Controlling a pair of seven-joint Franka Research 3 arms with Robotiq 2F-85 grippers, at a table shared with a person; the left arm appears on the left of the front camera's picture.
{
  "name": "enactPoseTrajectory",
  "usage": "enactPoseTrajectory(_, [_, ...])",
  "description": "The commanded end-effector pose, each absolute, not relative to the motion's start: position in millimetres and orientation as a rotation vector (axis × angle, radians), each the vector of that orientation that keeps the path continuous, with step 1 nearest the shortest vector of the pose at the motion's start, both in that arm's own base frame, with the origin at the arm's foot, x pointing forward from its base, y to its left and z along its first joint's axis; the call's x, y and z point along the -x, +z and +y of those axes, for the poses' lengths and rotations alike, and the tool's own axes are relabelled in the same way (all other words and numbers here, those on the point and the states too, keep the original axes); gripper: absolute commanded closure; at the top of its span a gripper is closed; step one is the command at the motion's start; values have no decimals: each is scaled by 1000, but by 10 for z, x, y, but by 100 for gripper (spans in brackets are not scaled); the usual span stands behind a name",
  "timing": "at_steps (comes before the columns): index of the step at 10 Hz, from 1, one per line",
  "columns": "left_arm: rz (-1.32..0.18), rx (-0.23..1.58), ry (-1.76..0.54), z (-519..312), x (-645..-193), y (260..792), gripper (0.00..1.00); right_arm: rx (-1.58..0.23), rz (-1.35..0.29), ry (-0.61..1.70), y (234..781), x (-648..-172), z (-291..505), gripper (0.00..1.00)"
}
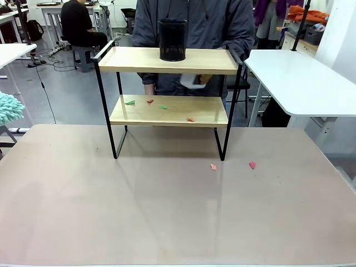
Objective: Clean the shelf.
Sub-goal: Clean the remaining tier of the Shelf with the Duster once objects are removed.
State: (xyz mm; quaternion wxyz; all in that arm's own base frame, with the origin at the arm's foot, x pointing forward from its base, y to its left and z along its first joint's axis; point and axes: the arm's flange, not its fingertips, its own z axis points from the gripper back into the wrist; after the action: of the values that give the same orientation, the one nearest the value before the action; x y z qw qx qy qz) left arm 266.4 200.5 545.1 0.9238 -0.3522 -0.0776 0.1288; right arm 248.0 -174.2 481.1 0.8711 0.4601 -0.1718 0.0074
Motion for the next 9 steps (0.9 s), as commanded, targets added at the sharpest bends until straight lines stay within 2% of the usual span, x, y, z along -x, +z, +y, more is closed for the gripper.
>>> enactPoseTrajectory(1, [-162,724,258,1995,-2655,5449,88,-982,-387,36,4823,-2496,-1733,0])
enactPoseTrajectory(2, [-159,723,264,2005,-2664,5451,88,-982,-387,36,4823,-2496,-1733,0])
enactPoseTrajectory(3, [-199,766,81,1752,-2586,5722,88,-982,-387,36,4823,-2496,-1733,0])
enactPoseTrajectory(5, [-143,989,-297,1409,-2310,6178,88,-982,-387,36,4823,-2496,-1733,0])
enactPoseTrajectory(6, [-150,990,-360,1315,-2194,6240,88,-982,-387,36,4823,-2496,-1733,0])
enactPoseTrajectory(9, [8,1019,-636,1024,-1837,6255,88,-982,-387,36,4823,-2496,-1733,0])
